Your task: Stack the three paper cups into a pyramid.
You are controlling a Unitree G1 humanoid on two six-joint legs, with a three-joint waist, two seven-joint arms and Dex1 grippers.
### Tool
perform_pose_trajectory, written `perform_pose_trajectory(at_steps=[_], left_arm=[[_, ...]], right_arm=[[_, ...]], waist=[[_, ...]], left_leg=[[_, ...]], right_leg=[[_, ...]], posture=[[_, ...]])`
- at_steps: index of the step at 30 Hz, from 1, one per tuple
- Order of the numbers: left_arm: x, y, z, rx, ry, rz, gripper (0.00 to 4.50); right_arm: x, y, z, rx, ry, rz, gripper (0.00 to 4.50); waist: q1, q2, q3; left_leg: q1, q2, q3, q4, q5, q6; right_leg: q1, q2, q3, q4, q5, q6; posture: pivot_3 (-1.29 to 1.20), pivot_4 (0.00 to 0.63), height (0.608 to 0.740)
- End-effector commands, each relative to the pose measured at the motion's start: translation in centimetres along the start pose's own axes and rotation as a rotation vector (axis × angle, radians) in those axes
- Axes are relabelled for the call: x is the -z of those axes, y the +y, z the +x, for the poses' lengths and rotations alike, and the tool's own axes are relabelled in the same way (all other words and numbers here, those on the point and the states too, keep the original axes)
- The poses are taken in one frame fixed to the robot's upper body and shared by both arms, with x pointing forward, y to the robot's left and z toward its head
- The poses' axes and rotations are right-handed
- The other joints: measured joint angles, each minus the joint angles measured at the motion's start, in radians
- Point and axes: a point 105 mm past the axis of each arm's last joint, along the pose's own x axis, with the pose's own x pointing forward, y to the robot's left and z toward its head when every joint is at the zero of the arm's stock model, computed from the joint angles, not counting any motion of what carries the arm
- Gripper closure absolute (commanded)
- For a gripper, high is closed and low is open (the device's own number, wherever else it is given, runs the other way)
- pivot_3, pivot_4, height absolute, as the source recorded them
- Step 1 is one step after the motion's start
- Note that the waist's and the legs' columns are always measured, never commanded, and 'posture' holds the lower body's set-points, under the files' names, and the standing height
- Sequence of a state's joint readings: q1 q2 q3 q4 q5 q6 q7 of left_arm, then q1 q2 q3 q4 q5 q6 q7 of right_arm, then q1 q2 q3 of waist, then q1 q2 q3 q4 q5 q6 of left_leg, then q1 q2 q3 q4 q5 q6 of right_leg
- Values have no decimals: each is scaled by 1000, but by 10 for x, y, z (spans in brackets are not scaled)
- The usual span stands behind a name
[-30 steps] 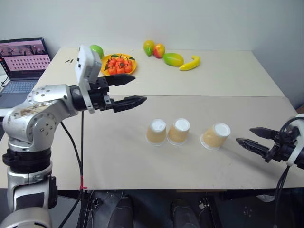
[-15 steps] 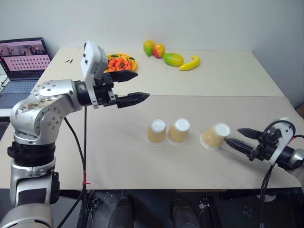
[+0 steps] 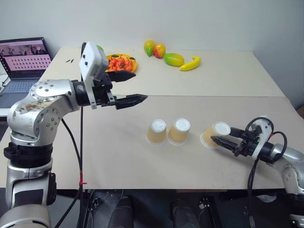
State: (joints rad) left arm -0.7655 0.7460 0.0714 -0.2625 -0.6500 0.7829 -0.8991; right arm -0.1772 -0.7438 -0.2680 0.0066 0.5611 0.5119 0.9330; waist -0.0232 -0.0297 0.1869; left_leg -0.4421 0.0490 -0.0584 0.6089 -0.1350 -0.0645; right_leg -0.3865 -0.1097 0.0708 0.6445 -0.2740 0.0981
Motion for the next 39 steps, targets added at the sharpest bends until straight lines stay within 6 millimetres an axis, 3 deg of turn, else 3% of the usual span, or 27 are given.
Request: perform_pose_trajectory(at_steps=[1,5,12,20,25,30,39], left_arm=[[-10,-3,-5,-17,-21,54,11],[-8,-3,-5,-28,-19,51,11],[-2,-3,-6,-44,-7,42,0],[2,-3,-5,-49,-10,27,0],[13,-7,-14,-45,26,2,0],[28,-10,-25,-70,56,-20,0],[40,-15,-27,-131,28,-62,0]], right_arm=[[-12,-1,2,-5,-34,-46,0],[-17,-3,4,-4,-43,-56,0],[-21,-2,5,-11,-42,-74,1694],[-47,10,9,-52,-58,-144,1694],[-98,43,28,-162,-24,-334,1694],[-125,87,42,-332,-7,-440,1694],[-149,113,52,-454,-10,-470,1694]], waist=[[1,0,0],[2,0,0],[3,0,0],[1,0,0],[-12,1,1],[-16,2,1],[-2,1,1]], left_leg=[[0,0,0,0,0,0],[0,0,0,0,0,0],[0,0,0,0,0,0],[0,0,0,0,0,0],[0,0,0,0,0,0],[0,0,-1,-2,0,0],[-1,0,0,-1,0,0]], right_leg=[[0,0,0,0,0,0],[0,0,0,0,0,0],[0,0,0,0,0,0],[0,0,0,1,0,0],[-1,0,0,1,0,0],[-1,0,0,1,-1,-1],[-2,0,0,1,0,-1]], posture=[[0,150,732],[0,150,732],[0,150,732],[0,150,732],[0,150,732],[0,150,732],[0,150,732]])
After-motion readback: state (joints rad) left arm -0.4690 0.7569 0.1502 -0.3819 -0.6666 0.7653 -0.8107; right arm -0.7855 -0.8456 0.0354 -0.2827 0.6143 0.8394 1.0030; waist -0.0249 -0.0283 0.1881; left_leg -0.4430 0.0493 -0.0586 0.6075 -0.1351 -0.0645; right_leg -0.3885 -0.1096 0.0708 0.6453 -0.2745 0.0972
